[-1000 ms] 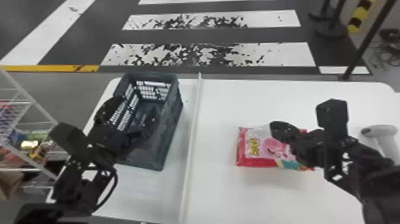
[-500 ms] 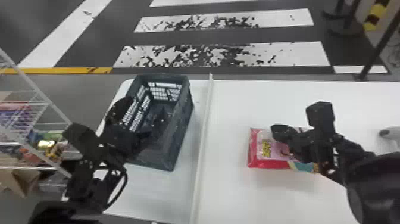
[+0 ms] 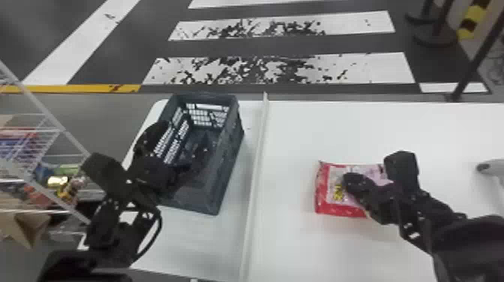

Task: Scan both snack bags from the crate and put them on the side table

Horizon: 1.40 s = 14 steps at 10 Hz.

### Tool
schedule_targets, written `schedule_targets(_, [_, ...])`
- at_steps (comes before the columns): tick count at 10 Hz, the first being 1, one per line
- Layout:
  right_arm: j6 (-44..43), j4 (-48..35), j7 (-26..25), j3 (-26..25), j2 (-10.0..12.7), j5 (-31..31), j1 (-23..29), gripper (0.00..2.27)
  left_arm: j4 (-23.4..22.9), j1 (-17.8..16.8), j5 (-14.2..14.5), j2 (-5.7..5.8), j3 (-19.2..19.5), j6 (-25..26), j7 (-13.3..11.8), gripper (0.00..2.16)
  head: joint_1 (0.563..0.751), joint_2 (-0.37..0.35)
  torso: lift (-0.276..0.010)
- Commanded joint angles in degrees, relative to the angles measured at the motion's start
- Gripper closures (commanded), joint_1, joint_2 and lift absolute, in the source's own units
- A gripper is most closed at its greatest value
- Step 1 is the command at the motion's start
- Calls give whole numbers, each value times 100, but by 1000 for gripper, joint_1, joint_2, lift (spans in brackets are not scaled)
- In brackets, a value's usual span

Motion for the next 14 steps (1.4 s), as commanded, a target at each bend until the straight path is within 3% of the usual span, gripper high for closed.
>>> schedule_targets(1, [-69,79,-30,7,-1,0,68,2256,14,7,0,14,1,-15,0,90,695,161,-87])
schedule_targets(3, [-192,-334,-65,-99,-1,-61,262,2256,14,7,0,14,1,-15,0,90,695,160,-87])
schedule_targets(5, [2,-1573,-21,-275,-27,-123,728,2256,-12,33,0,14,1,-15,0,90,695,163,-87])
schedule_targets(8, [1179,-2979,296,-345,-159,-87,1466,2256,-38,16,9,23,1,-15,0,90,695,179,-87])
schedule_targets(11, [1988,-3586,691,-363,-396,-52,2020,2256,-30,7,44,31,1,-15,0,90,695,193,-87])
schedule_targets(14, [2287,-3832,849,-187,-511,-35,2143,2256,-21,24,53,31,-16,-33,0,90,695,212,-87])
